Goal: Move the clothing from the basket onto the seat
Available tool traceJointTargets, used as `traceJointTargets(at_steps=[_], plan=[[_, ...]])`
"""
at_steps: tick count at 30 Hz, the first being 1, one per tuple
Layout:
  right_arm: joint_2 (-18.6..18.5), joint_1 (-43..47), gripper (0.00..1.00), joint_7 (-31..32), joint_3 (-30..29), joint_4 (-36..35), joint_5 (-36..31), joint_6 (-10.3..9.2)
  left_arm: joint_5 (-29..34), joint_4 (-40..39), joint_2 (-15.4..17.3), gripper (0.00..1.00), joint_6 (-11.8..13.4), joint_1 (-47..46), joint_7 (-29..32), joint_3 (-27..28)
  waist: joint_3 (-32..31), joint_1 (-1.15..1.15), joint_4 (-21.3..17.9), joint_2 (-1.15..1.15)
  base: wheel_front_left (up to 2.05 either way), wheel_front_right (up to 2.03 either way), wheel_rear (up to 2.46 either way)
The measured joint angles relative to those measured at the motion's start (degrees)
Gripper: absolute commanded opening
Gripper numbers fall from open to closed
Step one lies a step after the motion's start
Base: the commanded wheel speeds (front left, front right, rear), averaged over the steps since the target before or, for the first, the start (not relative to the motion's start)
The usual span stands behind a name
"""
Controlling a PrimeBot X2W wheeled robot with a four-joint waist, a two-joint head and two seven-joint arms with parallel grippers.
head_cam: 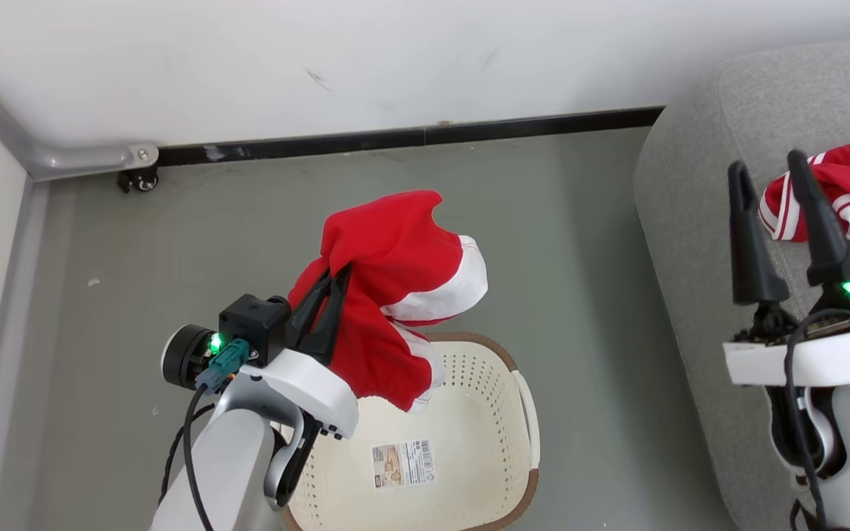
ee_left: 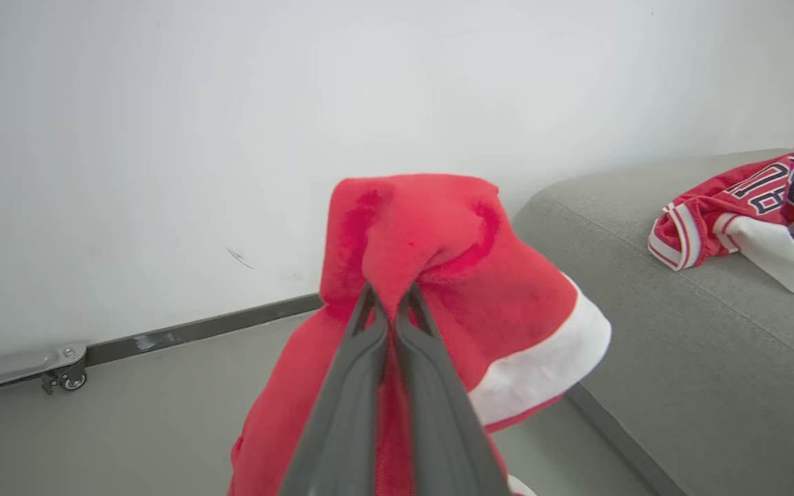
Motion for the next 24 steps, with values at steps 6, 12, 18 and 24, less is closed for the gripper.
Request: traceJointTargets(at_steps=[6,12,18,24], plan=[[-0.1,1.9,1.00,0.0,1.4,0.7,0.2,0.00,-0.4,-2.1,0.0,0.00,0.0,0.6,0.0,0.4,-1.5,0.00,0.0,0.00,0.00,0.00,0.00],[-0.4,3.4,1.00,0.0,2.4,2.1,0.5,0.00,-0.4,-4.2,0.0,0.00,0.0,0.6,0.0,0.6,-2.9,0.00,0.2,0.00,0.00,0.00,0.00],[-1.3,5.9,1.00,0.0,5.9,6.6,1.6,0.00,-0.4,-5.0,0.0,0.00,-0.5,1.4,0.0,0.6,-4.0,0.00,0.5,0.00,0.00,0.00,0.00],[-1.6,7.4,1.00,0.0,8.1,8.9,1.6,0.00,-0.4,-5.4,0.0,0.00,-0.5,1.7,0.0,0.2,-4.8,0.00,0.8,0.00,0.00,0.00,0.00]])
